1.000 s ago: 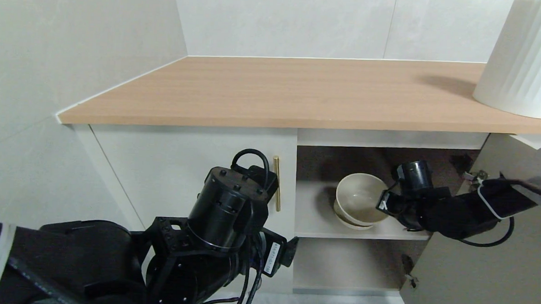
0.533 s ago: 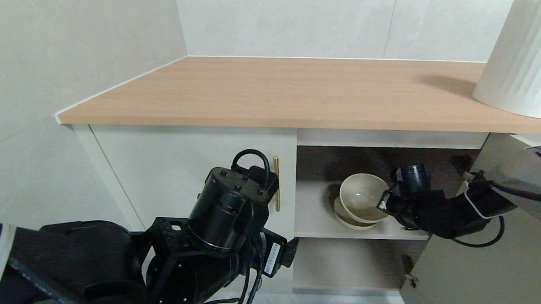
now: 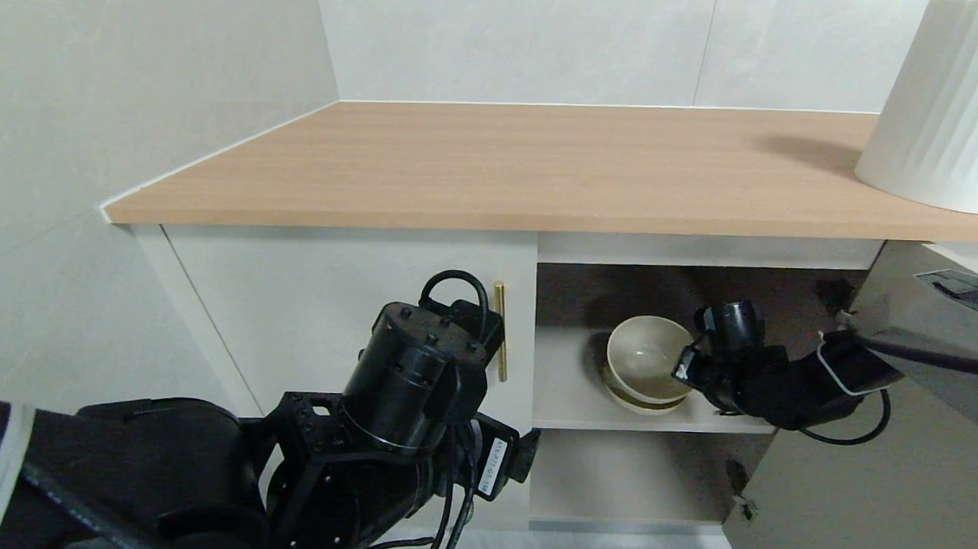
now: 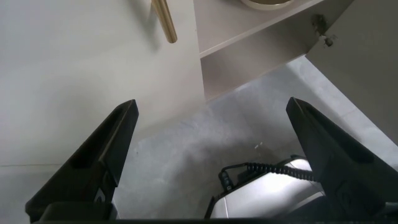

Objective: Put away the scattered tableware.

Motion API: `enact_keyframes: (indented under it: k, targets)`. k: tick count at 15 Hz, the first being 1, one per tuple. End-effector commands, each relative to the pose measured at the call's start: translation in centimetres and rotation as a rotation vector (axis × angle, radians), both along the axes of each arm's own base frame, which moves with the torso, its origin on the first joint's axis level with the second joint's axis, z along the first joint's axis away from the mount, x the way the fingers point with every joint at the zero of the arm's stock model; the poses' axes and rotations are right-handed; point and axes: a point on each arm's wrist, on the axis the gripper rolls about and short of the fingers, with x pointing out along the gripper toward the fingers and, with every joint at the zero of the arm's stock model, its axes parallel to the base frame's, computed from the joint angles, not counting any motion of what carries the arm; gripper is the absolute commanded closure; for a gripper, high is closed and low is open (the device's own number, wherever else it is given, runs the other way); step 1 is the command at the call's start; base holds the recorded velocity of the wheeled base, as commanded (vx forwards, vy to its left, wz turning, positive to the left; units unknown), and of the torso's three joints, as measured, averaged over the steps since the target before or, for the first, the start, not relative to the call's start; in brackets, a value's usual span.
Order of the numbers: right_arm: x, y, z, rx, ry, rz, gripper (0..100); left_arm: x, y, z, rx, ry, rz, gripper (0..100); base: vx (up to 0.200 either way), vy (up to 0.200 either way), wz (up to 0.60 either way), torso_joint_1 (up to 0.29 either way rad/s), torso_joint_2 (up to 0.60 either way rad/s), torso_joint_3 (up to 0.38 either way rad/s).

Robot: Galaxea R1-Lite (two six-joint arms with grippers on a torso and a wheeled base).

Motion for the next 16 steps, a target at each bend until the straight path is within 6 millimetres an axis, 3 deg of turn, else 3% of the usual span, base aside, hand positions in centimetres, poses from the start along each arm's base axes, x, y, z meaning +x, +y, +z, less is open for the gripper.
enact_keyframes:
  k: [1, 11, 12, 16]
  targets:
    - [0.16, 0.06, -0.13, 0.0, 0.0, 0.0, 100, 0.01, -0.03, -0.04, 0.001, 0.001, 0.0, 0, 0.0, 0.0, 0.0, 0.0, 0.0, 0.0]
    - [0.42, 0.2, -0.51, -0.003, 0.003, 0.004, 100, 0.04, -0.06, -0.14, 0.003, 0.003, 0.0, 0, 0.0, 0.0, 0.0, 0.0, 0.0, 0.0]
    - [0.45, 0.21, -0.6, -0.003, 0.004, 0.004, 0, 0.04, -0.06, -0.14, 0.003, 0.003, 0.0, 0, 0.0, 0.0, 0.0, 0.0, 0.0, 0.0]
    - [0.26, 0.5, -0.38, -0.003, 0.002, 0.013, 0, 0.06, -0.09, -0.15, 0.003, 0.003, 0.0, 0, 0.0, 0.0, 0.0, 0.0, 0.0, 0.0]
